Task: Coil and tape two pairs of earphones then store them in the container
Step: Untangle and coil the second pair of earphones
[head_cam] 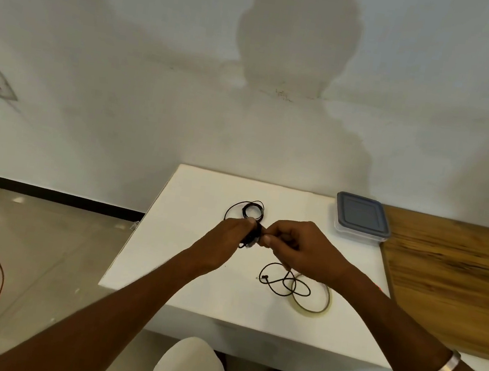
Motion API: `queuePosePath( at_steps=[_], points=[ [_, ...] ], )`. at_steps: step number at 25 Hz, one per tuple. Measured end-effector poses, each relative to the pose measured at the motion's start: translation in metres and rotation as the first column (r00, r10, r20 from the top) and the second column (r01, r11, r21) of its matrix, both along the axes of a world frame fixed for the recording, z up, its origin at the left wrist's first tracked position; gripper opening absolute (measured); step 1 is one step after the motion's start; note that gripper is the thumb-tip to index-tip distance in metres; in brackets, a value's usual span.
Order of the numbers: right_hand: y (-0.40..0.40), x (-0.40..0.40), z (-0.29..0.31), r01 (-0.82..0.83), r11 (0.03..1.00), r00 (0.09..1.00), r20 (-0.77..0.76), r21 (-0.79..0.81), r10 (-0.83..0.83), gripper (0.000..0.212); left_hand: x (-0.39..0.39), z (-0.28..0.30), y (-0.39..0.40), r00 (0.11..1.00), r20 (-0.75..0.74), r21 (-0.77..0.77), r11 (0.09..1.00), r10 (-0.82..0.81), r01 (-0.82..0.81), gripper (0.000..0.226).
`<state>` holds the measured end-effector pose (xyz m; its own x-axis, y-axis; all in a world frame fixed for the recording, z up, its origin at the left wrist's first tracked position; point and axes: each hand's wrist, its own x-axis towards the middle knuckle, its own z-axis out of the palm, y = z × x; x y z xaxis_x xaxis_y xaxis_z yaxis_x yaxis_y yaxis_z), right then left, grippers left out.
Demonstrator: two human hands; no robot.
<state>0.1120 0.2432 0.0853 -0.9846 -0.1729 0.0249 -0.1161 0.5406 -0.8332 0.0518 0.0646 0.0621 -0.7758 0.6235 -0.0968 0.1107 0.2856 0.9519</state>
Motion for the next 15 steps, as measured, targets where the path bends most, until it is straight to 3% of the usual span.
queuePosePath(
  at_steps=[7, 11, 15],
  points=[
    [0.013, -0.01, -0.006, 0.151, 0.986, 0.983, -0.121, 0.078, -0.141, 0.007, 0.001, -0.001, -0.003, 0.975, 0.114, 0.054, 0.981, -0.191, 0.186, 0.057],
    [0.009, -0.01, -0.01, 0.168, 0.977, 0.982, -0.108, 0.132, -0.155, 0.018, 0.004, 0.014, 0.003, 0.938, 0.252, 0.36, 0.923, -0.237, 0.136, 0.041],
    [-0.002, -0.005, -0.014, 0.081, 0.99, 0.997, -0.014, 0.115, -0.08, 0.027, 0.002, 0.029, 0.008, 0.899, 0.379, 0.6, 0.798, -0.218, -0.06, 0.04]
  ],
)
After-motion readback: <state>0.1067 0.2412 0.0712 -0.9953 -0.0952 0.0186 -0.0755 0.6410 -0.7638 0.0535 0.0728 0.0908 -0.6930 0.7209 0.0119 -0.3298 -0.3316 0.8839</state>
